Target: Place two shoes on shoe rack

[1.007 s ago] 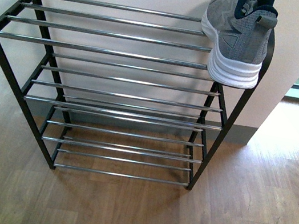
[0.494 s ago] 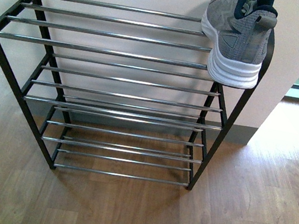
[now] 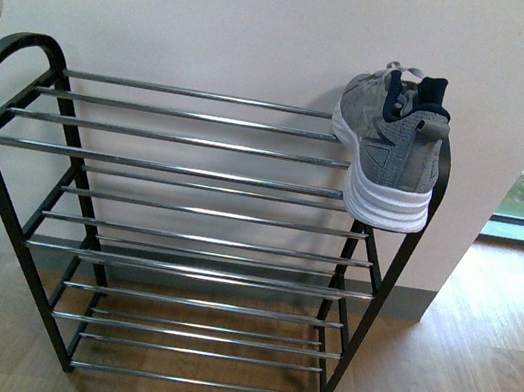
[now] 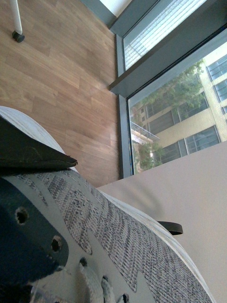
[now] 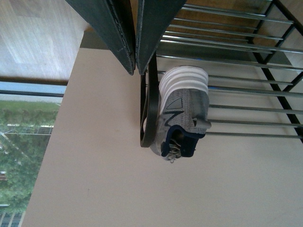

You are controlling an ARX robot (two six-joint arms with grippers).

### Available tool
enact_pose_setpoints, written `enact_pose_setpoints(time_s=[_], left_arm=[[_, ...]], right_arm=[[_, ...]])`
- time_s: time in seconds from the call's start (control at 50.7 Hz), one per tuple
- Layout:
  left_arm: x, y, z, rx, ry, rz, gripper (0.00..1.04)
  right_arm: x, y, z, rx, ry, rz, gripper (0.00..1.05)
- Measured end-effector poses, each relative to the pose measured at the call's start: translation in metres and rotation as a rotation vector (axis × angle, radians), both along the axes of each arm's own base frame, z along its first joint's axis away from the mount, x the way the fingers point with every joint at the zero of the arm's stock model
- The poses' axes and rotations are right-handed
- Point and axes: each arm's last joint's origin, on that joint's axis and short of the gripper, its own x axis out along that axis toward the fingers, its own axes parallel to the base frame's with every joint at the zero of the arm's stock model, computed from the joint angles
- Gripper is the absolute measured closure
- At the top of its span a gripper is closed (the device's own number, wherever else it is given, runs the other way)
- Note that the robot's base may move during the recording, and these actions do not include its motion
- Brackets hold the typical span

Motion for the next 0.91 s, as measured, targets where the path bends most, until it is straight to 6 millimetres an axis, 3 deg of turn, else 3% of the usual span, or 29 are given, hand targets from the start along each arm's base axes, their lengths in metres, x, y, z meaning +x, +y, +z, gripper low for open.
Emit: enact_pose_setpoints(time_s=[0.375, 0.908], left_arm=[[0.0, 0.0, 0.0, 0.0, 0.0, -0.001, 1.03], [0.0, 0.0, 0.0, 0.0, 0.0, 0.0, 1.03]], right_arm=[[-0.023, 0.0, -0.015, 0.0, 0.01, 0.0, 1.03], [-0.047, 0.0, -0.004, 0.0, -0.029, 0.0, 1.03]])
